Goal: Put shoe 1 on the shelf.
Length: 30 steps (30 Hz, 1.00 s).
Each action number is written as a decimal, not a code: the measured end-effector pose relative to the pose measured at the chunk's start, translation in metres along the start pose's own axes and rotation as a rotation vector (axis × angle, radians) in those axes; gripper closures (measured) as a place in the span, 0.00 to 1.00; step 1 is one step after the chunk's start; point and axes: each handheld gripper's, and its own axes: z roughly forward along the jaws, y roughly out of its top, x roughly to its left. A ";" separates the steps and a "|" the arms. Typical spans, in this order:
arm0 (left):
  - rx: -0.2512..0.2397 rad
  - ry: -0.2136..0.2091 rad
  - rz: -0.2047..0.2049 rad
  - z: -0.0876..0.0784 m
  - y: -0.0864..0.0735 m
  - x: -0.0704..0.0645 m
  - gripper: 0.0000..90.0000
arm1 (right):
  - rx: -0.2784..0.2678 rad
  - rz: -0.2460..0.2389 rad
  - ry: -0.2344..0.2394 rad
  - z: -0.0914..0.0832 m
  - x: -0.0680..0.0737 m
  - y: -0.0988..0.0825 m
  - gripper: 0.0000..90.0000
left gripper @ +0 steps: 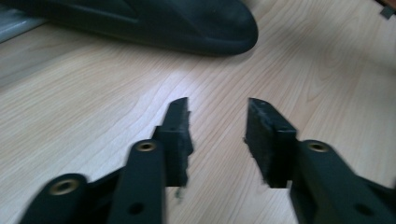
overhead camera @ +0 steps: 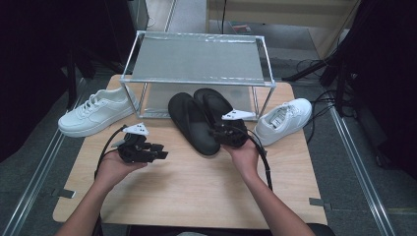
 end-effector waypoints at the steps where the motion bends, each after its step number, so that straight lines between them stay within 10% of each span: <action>1: -0.004 0.003 0.006 -0.001 0.003 0.000 0.77 | -0.001 0.015 0.019 -0.003 0.001 -0.003 0.68; 18: 0.024 -0.023 0.083 0.011 0.055 0.011 1.00 | -0.010 0.085 0.049 -0.034 0.007 -0.042 0.89; 30: -0.010 -0.024 0.097 0.001 0.096 0.025 1.00 | 0.051 0.034 0.036 -0.029 0.005 -0.051 1.00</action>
